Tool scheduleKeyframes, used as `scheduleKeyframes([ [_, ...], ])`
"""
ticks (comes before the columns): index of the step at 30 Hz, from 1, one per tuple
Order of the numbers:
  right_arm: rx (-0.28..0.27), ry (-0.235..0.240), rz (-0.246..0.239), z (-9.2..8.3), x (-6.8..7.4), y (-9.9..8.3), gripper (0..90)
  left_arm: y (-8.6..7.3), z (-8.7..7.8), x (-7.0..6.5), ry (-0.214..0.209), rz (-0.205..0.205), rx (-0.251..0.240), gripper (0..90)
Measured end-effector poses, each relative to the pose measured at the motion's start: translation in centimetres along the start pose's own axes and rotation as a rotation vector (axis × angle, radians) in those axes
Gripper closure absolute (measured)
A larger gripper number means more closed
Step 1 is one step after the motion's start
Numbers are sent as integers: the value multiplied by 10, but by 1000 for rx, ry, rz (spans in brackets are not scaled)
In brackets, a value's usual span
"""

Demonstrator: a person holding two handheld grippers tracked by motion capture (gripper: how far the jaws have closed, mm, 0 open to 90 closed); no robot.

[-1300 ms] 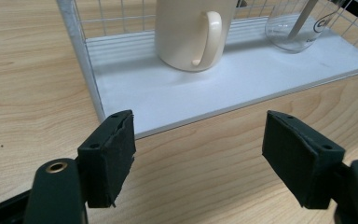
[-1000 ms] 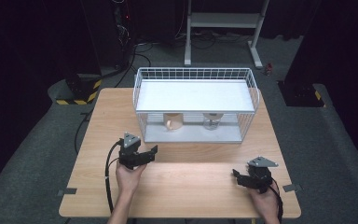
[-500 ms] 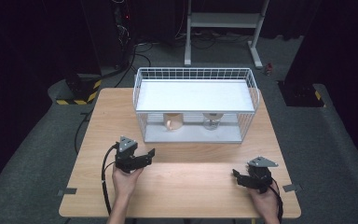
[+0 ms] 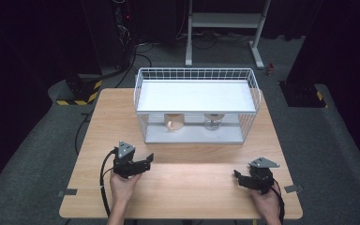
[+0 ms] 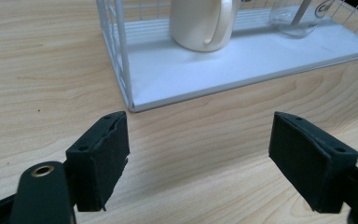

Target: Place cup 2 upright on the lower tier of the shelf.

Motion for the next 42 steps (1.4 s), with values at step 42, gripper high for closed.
scheduleKeyframes([
  [42,0,0,0,0,0,0,259,-46,7,1,36,22,103,173],
])
Point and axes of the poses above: each handheld gripper's, and its own axes: z roughly forward along the jaws, y roughly out of its top, x roughly to its left, the point moved 5 cm from there along z, roughly forward along the jaws, and after that the axes turned 2 degrees about -y, right-handed, at the moved point
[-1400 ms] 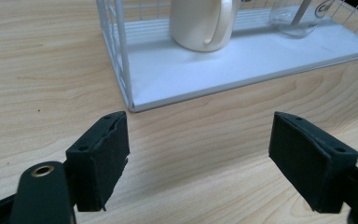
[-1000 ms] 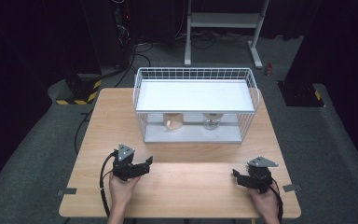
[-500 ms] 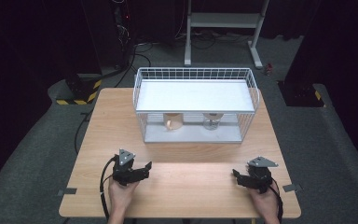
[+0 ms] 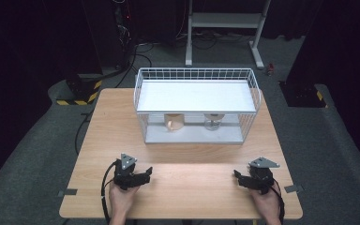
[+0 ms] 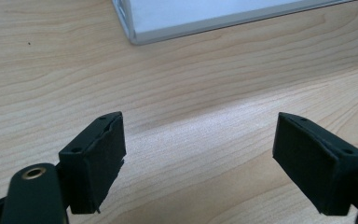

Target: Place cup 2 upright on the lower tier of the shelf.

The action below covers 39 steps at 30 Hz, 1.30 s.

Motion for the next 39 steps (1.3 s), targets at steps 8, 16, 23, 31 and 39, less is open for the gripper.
scheduleKeyframes([
  [8,0,0,0,0,0,0,259,-7,4,1,28,14,29,173],
  [16,0,0,0,0,0,0,259,-15,8,5,52,4,46,173],
  [23,0,0,0,0,0,0,259,-18,11,7,70,8,53,171],
  [31,1,0,1,0,0,0,259,-19,15,10,82,16,51,168],
  [39,0,0,0,0,0,0,259,-19,16,11,81,17,50,156],
])
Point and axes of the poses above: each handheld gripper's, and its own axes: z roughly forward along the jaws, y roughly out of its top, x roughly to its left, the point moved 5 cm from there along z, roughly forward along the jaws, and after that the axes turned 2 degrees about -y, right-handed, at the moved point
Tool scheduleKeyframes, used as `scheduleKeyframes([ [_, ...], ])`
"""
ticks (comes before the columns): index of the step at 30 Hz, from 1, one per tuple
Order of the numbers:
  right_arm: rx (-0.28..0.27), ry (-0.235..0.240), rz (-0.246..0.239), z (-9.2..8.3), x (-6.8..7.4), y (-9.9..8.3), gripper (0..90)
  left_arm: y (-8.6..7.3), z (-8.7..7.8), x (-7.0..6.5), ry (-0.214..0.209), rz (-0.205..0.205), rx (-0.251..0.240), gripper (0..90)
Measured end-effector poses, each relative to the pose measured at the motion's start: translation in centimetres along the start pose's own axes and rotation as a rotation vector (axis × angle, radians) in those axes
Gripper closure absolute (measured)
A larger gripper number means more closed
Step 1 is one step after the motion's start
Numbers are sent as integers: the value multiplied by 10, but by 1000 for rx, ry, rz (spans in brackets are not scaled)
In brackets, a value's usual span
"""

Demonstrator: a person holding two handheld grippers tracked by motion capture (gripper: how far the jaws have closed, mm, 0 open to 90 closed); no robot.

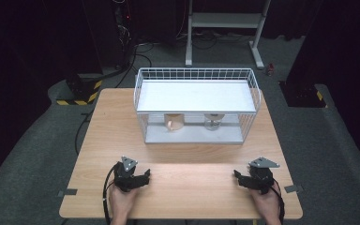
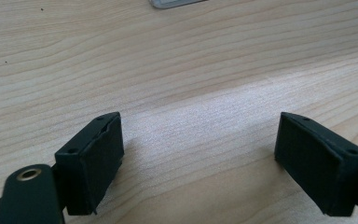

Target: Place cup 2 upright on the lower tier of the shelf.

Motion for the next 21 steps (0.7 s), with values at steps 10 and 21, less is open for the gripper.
scheduleKeyframes([
  [10,0,0,0,0,0,0,259,1,1,1,1,0,-1,153],
  [21,0,0,1,0,0,0,258,1,1,1,6,-8,-1,151],
])
Point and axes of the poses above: each handheld gripper's, and its own axes: z roughly forward along the jaws, y roughly out of its top, x roughly to its left, the point moved 5 cm from there along z, roughly forward along the jaws, and after that the axes turned 2 degrees about -y, right-handed, at the moved point
